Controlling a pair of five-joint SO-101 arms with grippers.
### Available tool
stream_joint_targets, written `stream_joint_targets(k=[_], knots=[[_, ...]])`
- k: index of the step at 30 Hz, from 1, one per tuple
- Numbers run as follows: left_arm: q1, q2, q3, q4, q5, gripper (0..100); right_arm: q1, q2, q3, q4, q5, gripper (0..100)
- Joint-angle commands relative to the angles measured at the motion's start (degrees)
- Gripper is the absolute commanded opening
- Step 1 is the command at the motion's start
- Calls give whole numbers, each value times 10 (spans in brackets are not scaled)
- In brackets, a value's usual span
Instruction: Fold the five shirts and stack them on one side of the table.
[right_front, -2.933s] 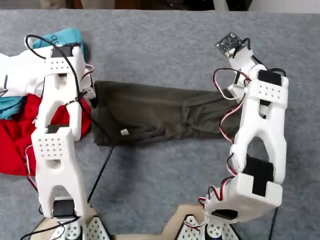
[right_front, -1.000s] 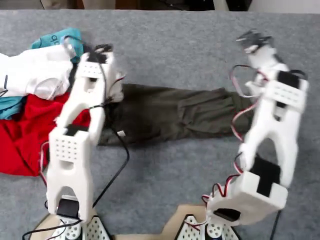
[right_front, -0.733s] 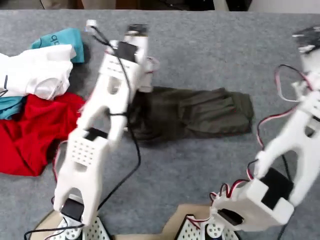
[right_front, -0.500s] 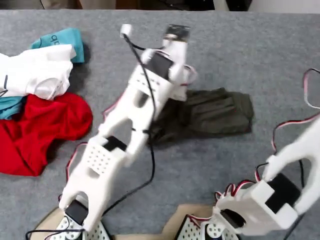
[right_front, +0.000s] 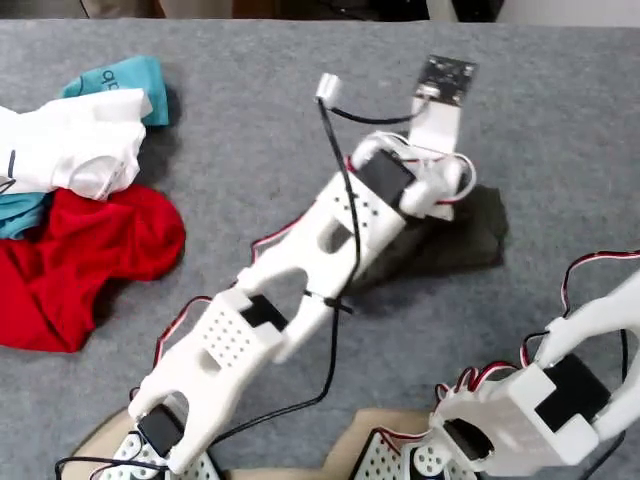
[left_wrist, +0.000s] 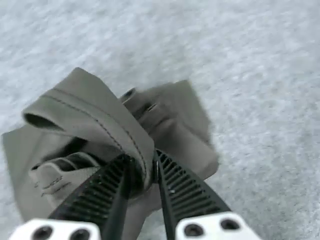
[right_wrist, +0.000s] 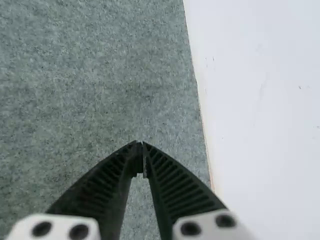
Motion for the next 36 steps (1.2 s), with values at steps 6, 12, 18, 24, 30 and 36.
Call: stream_joint_targets(k=[6,12,18,24,30,36], knots=[[36,32,-27,-84,4,20,7,-34,-35,-1,7,6],[37,58,-27,-127,4,20,6,-34,-33,-1,7,6],[53,74,-28,-164,5,20,0,-33,-29,0,8,6],[58,76,-22,-231,5,20,0,-33,-29,0,18,6],[65,110,-21,-257,2,20,-1,-24,-30,0,19,6],[77,122,-21,-258,4,21,-1,-14,-35,0,19,6]])
